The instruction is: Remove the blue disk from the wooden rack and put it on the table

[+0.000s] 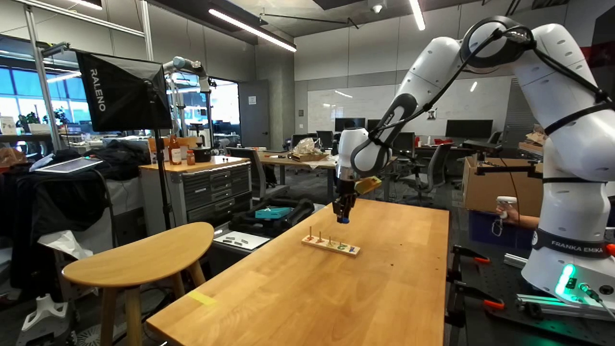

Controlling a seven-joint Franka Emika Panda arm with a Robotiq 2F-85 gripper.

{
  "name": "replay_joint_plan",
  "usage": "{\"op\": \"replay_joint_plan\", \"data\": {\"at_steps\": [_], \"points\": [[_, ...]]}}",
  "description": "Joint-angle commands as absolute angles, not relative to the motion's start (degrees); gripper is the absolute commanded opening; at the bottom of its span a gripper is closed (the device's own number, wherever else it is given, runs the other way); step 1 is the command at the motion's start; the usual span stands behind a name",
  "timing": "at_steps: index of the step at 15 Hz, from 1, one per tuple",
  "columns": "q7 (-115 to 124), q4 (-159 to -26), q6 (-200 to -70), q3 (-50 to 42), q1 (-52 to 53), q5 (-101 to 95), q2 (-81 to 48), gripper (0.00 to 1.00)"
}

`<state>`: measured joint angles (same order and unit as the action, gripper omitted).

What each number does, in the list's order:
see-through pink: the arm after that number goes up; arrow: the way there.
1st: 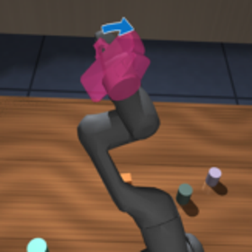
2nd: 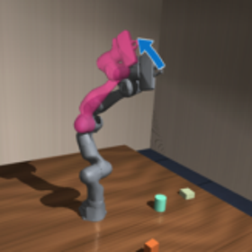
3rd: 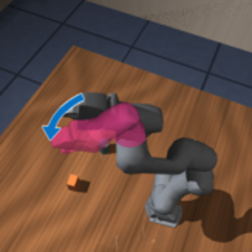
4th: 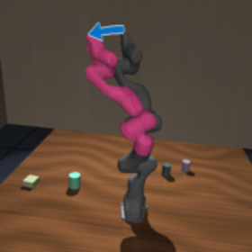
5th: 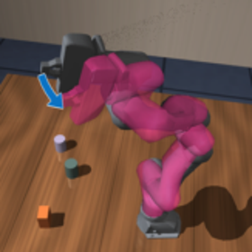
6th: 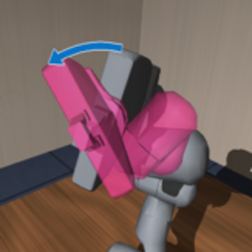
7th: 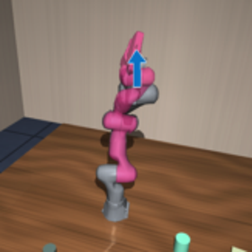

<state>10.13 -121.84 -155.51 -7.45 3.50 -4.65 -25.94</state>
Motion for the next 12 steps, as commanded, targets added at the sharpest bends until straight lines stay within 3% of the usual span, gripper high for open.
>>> {"op": "replay_joint_plan", "data": {"at_steps": [1,3,4,5,9,12], "points": [[12.87,-121.72,-157.13,-10.25,3.75,-6.78,-29.41,0.18],[13.05,-121.71,-156.82,-10.98,3.86,-7.26,-31.09,0.18],[12.98,-121.13,-155.81,-10.9,3.9,-7.04,-31.5,0.52],[12.87,-121.33,-155.7,-10.71,4.08,-6.98,-31.32,0.69],[11.85,-123.78,-153.33,-8.66,5.87,-6.92,-24.69,0.98],[10.16,-124.95,-149.5,-6.4,7.09,-7.15,-17.4,1.0]]}}
